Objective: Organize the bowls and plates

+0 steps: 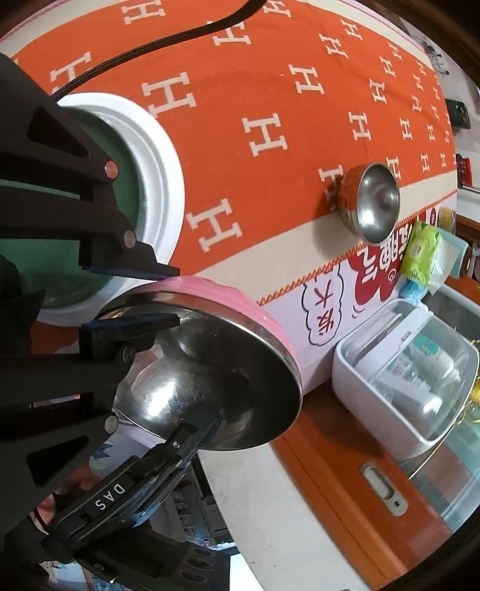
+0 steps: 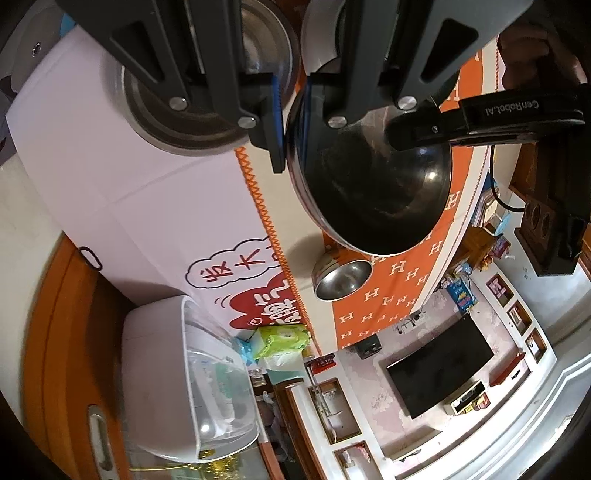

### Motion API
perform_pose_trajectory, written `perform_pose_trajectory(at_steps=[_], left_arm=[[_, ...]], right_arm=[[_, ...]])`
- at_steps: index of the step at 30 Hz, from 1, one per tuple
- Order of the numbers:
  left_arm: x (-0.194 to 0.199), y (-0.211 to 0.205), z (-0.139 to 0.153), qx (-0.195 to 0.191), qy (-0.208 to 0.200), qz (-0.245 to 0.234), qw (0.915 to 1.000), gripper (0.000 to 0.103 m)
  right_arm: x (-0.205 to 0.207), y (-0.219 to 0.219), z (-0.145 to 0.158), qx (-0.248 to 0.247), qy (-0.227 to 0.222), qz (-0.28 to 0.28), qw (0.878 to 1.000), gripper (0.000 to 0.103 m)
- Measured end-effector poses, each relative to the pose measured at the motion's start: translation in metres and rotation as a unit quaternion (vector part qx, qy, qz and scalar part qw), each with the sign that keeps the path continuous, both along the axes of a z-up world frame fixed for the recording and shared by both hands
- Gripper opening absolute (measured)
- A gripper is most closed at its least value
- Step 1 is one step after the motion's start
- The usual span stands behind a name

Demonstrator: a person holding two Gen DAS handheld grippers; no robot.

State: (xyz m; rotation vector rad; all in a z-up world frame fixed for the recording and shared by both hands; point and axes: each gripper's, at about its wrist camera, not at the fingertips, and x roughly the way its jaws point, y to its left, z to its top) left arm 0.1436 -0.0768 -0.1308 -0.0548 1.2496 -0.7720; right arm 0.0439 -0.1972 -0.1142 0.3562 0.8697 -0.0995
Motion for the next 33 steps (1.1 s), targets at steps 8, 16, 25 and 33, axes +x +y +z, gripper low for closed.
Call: perform_pose_trajectory(at_steps=[8,16,25,33], left_arm=[[-0.029,-0.015,0.001,0.011,0.001,-0.005,0.9999,0.015],[-0.052,-0.041,-0.004,0.022,0.008,-0.012,0.9996,0.016],[-0.071,-0.073,-0.016,0.043,0.022,-0.014,0.9987,0.017],[-0.086,-0.095,-0.027,0.065,0.034,-0.007,0.9973,0.019]], right_arm=[[-0.023,-0.014,0.002,0.004,0.000,-0.003,1.000,0.009],[-0.042,-0.035,-0.001,0.002,0.020,0.000,1.000,0.009],[-0.056,-0.062,-0.008,0.000,0.050,0.015,0.999,0.010],[-0.061,-0.079,-0.020,-0.005,0.087,0.038,0.995,0.011]])
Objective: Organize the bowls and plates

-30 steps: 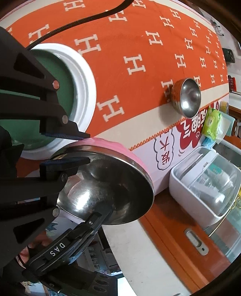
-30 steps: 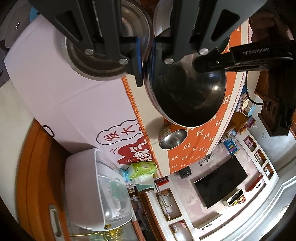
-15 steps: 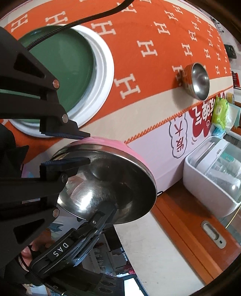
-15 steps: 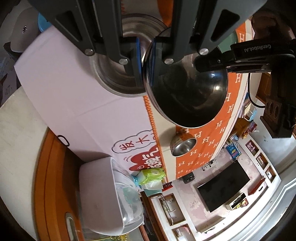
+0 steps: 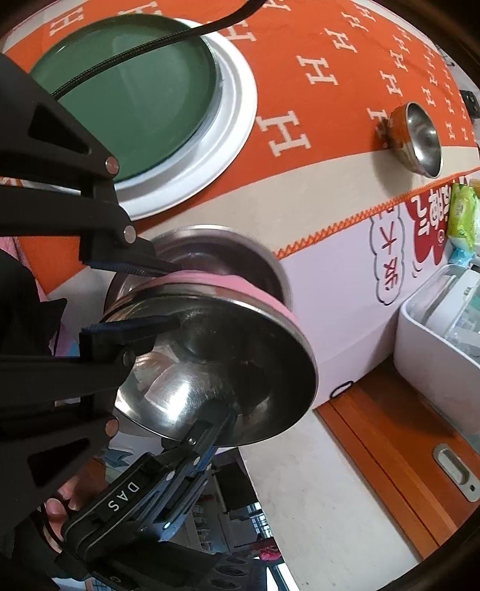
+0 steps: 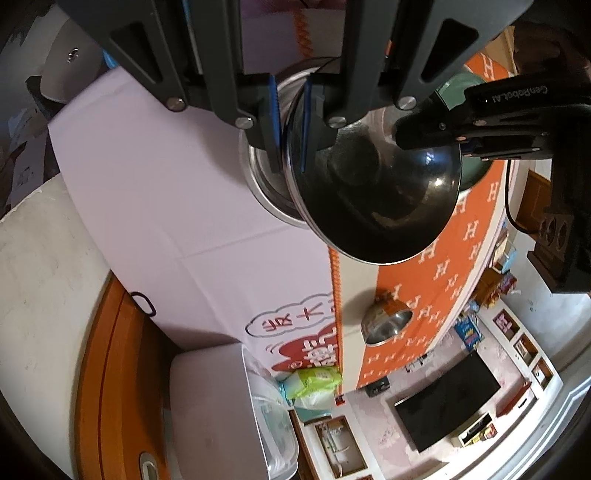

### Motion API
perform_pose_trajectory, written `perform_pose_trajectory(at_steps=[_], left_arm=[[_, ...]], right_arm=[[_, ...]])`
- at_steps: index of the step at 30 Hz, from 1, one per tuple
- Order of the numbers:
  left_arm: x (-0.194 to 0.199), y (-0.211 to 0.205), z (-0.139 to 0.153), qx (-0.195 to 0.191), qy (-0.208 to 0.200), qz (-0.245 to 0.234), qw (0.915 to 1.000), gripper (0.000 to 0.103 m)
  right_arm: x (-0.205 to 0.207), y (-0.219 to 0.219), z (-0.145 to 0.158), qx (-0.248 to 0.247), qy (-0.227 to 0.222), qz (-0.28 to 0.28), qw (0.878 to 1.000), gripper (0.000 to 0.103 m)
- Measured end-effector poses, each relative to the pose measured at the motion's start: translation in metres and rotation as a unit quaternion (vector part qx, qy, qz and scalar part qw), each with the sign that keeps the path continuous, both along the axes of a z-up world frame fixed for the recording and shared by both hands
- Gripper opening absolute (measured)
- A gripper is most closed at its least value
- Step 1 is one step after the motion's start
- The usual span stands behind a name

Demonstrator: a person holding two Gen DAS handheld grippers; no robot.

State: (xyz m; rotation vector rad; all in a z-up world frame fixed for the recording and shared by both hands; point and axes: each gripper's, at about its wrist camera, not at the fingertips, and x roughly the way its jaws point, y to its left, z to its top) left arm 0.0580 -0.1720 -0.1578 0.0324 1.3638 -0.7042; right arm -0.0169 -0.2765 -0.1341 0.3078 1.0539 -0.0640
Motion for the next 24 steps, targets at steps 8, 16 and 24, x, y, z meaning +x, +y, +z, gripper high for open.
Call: perform_pose_trajectory(at_steps=[8,16,24], left_arm=[[-0.012,-0.012,-0.014,0.021,0.017,0.024,0.9993,0.021],[-0.020,-0.019,-0.015,0.042,0.017,0.038,0.9982,0.029],[-0.024,-0.018,-0.012,0.054,0.013,0.059,0.9967,0.035]], right_arm=[[0.000,-0.011,-0.012,0.005,0.024,0.030,0.999,0.011],[0.006,-0.015,-0.017,0.010,0.033,0.060,0.998,0.011],[0.009,-0.019,-0.021,0.020,0.036,0.076,0.996,0.015]])
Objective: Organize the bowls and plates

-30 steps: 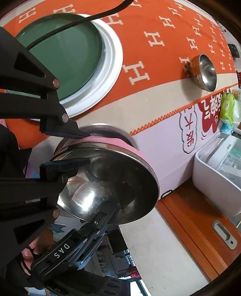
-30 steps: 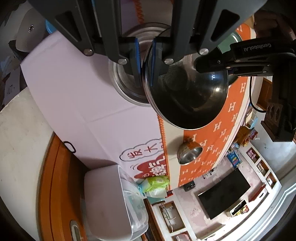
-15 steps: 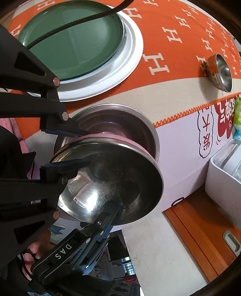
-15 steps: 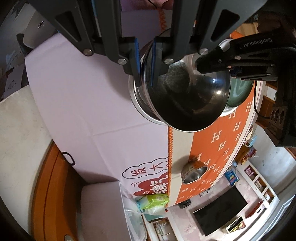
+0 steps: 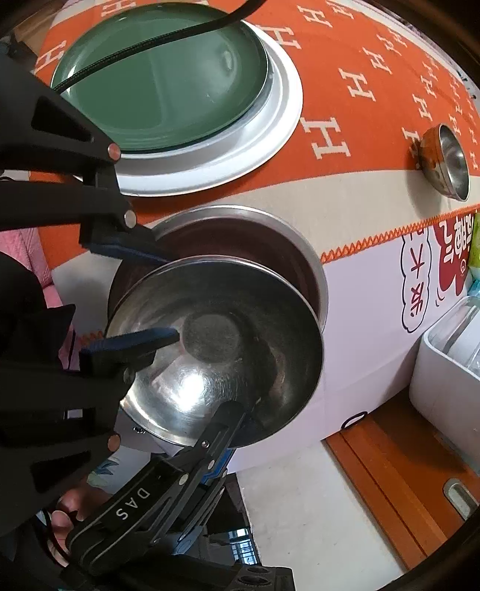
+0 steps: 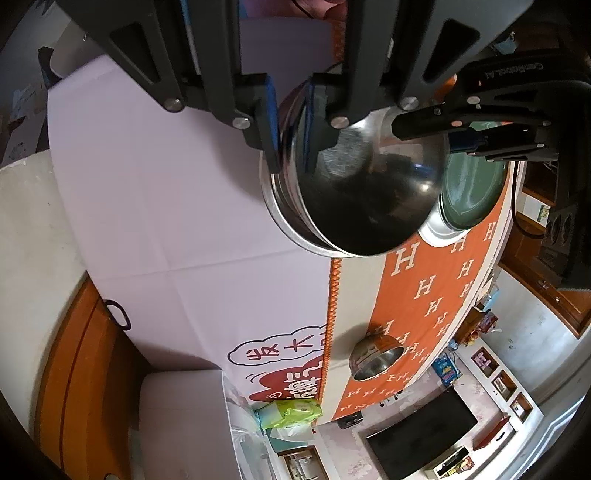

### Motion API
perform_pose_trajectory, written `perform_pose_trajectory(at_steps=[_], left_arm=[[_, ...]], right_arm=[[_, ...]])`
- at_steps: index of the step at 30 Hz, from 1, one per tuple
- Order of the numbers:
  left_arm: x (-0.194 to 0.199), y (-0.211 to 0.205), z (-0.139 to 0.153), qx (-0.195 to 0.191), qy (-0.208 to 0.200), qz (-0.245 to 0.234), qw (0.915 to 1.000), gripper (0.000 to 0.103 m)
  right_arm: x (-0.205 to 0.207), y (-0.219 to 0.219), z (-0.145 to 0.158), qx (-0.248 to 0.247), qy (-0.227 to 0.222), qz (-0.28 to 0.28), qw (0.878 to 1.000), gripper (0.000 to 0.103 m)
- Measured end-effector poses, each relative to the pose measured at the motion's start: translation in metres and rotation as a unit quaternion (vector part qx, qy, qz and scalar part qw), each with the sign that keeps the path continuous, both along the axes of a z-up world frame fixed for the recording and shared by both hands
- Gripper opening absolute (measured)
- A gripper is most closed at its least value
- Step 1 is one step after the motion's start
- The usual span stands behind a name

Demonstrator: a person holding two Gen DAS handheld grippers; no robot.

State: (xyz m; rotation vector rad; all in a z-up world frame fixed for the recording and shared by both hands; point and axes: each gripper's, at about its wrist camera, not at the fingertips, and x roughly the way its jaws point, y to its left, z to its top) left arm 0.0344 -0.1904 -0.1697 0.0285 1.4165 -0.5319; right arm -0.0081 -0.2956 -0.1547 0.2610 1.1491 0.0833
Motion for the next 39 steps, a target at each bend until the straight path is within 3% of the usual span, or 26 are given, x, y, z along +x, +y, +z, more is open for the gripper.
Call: perform_pose_trajectory(at_steps=[7,19,22,26,39], left_arm=[[-0.001,-0.002,0.004,0.007,-0.007,0.012,0.9999,0.038],[0.014,-0.002,0.031,0.024,-0.050,0.035,0.9978,0.056],[0.027,0.000,0.041,0.027,-0.060,0.046,0.9968,0.057],[0.045,0.007,0.057,0.036,-0.076,0.056,0.9948,0.064],[0.123,0.039,0.104,0.071,-0.109,0.089,0.9875,0.075]], right_arm=[[0.001,-0.003,0.001,0.008,-0.007,0.011,1.000,0.021],[0.012,-0.020,0.007,0.043,-0.019,-0.001,0.999,0.021],[0.024,-0.024,0.013,0.058,-0.023,-0.003,0.998,0.023],[0.043,-0.024,0.025,0.075,-0.037,-0.002,0.996,0.035],[0.126,-0.004,0.070,0.087,-0.089,0.023,0.992,0.048]])
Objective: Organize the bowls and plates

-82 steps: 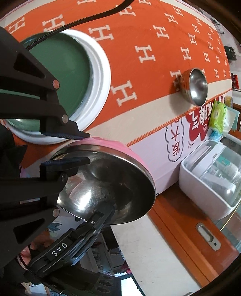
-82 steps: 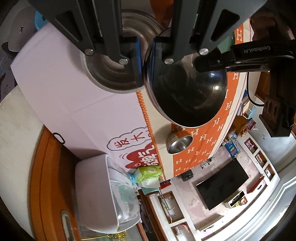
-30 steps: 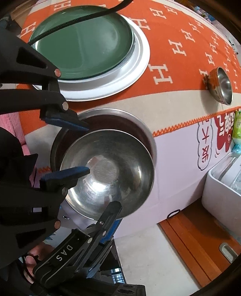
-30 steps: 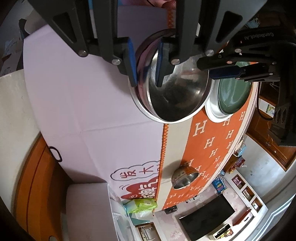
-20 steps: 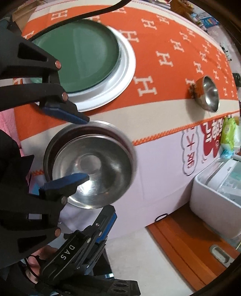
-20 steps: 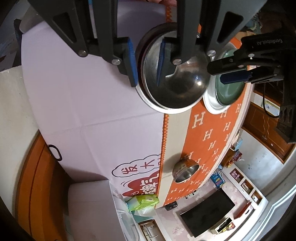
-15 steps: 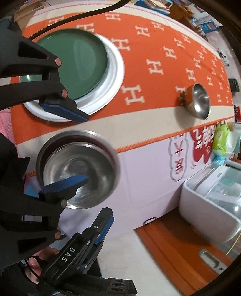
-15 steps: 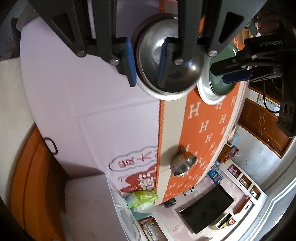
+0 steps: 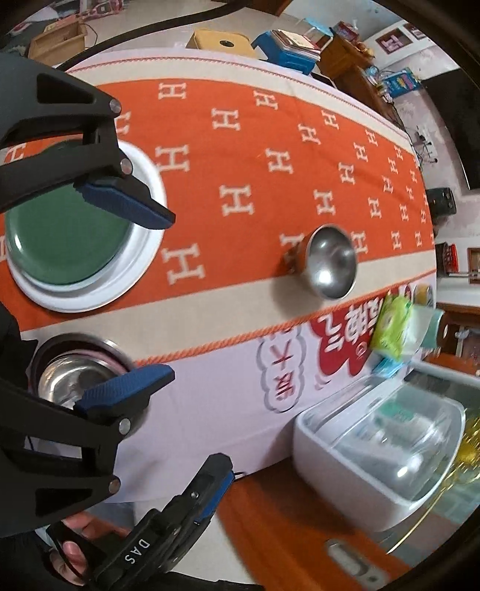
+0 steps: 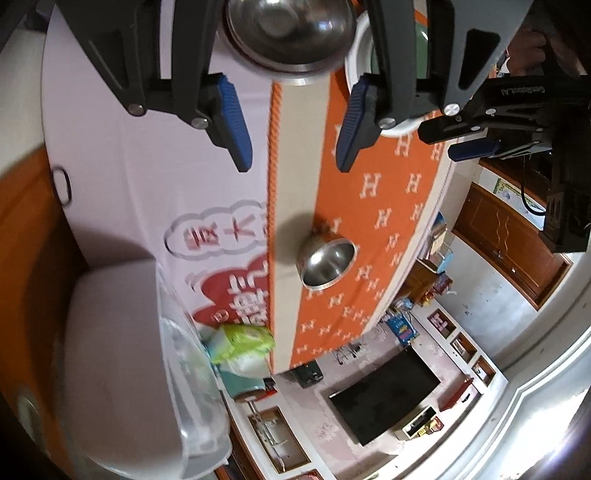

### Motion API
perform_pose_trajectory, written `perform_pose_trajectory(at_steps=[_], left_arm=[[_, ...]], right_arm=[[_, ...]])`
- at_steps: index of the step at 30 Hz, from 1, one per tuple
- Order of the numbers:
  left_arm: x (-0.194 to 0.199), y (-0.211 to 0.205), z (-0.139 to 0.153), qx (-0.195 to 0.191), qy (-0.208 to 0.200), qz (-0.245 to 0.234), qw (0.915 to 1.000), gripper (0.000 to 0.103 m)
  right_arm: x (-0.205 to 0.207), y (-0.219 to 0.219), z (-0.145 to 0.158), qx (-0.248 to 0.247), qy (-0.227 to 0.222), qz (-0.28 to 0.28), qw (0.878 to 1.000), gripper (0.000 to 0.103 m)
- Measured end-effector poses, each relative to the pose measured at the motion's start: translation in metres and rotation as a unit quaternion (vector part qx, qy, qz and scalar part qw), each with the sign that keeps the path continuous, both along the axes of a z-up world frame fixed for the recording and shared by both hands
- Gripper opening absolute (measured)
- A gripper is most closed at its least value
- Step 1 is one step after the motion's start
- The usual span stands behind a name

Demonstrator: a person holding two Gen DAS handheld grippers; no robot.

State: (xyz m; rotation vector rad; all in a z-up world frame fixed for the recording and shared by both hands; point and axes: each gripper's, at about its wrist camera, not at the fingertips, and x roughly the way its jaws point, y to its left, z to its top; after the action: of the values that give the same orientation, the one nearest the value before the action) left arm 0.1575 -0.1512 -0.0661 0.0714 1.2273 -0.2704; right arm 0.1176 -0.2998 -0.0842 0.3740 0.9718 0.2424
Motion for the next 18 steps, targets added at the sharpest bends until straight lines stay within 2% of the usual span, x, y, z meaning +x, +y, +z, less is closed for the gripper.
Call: perform_pose_trajectory(at_steps=[9,18], left_arm=[[0.065,0.022,0.030,0.009,-0.043,0.005,0.9990,0.080],[0.123,0.033,0.021,0.016,-0.042,0.017,0.9988,0.083]], right_arm=[[0.061,0.020,0.020,-0.016,-0.030,0.006,0.999,0.052],[0.112,0.037,0.022,-0.024,-0.044,-0.005,0.999,0.060]])
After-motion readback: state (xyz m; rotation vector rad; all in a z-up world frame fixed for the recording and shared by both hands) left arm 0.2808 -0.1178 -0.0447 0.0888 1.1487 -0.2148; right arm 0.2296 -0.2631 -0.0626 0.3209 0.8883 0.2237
